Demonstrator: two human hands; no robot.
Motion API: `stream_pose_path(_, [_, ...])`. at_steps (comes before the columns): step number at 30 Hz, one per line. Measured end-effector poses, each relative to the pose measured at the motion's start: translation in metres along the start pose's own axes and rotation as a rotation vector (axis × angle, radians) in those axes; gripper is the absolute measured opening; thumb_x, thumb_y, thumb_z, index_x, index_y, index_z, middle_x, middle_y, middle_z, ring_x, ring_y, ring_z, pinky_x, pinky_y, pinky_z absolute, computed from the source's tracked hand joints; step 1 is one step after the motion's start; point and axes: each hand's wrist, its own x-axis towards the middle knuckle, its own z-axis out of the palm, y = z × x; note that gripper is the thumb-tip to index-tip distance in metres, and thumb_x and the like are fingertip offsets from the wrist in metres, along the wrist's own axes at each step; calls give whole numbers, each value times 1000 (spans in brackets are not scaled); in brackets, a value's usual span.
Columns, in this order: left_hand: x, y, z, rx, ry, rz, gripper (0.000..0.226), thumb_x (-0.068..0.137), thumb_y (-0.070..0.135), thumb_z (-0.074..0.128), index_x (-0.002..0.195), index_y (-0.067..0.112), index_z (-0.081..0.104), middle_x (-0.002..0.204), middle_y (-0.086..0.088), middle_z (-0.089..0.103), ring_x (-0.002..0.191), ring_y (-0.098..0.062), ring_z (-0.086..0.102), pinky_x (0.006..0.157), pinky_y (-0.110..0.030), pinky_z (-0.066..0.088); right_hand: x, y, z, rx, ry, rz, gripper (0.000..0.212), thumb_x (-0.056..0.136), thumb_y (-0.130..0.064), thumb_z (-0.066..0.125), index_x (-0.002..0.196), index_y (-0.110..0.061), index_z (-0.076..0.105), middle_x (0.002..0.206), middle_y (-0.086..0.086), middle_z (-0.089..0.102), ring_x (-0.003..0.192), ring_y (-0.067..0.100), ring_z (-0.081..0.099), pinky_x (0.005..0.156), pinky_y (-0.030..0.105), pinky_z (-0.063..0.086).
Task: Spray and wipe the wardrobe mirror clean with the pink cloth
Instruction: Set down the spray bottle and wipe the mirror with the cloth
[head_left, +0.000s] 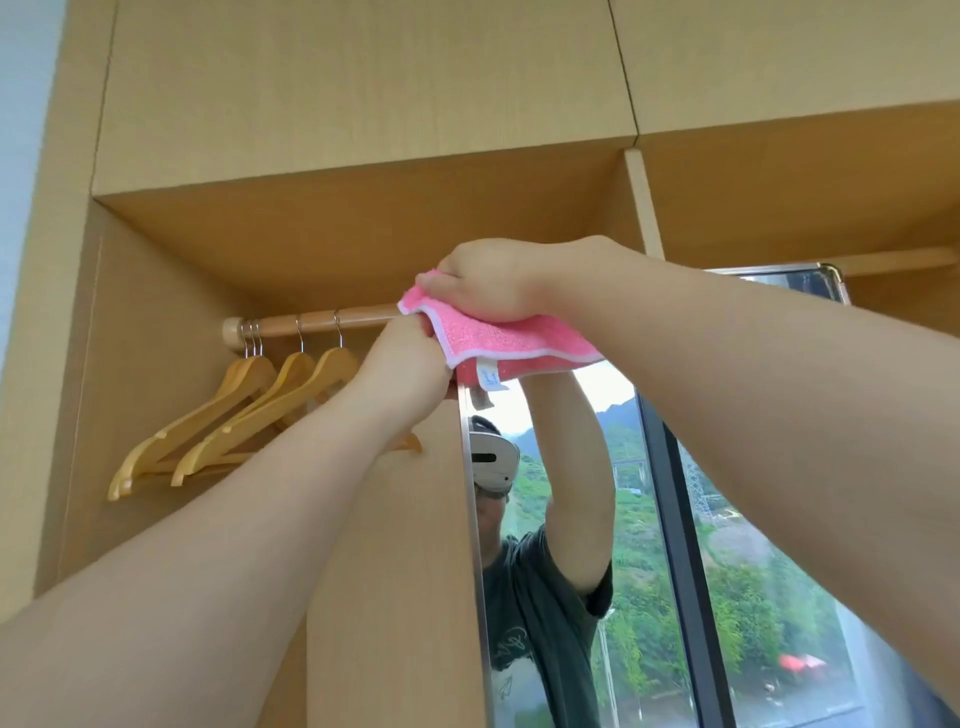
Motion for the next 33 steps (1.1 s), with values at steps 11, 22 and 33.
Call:
stream_pose_path(11, [-5,-2,6,-18,61,37,51,92,40,39,98,-6,60,81,-20,59,75,-23,52,86,-54,50,-70,72,-5,-88,91,29,38,101,-46,21,99,-21,50,77,-6,50,69,10,46,73,31,33])
stream_pose_path(22, [-3,-4,9,38,96,33,42,100,29,35,80,4,62,74,-16,56,69,-24,51,73,-35,45,-106,123,-3,-119,243,28,38,101,-37,28,104,-12,57,103,1,51,94,23,50,83,36,38])
stream_pose_path(33, [-1,-6,11,59,113,80,46,100,28,35,69,8,63,76,-26,68,69,-30,59,75,-39,50,-150,171,-17,-176,246,93,49,94,-46,24,110,-15,58,106,5,54,91,27,54,83,41,43])
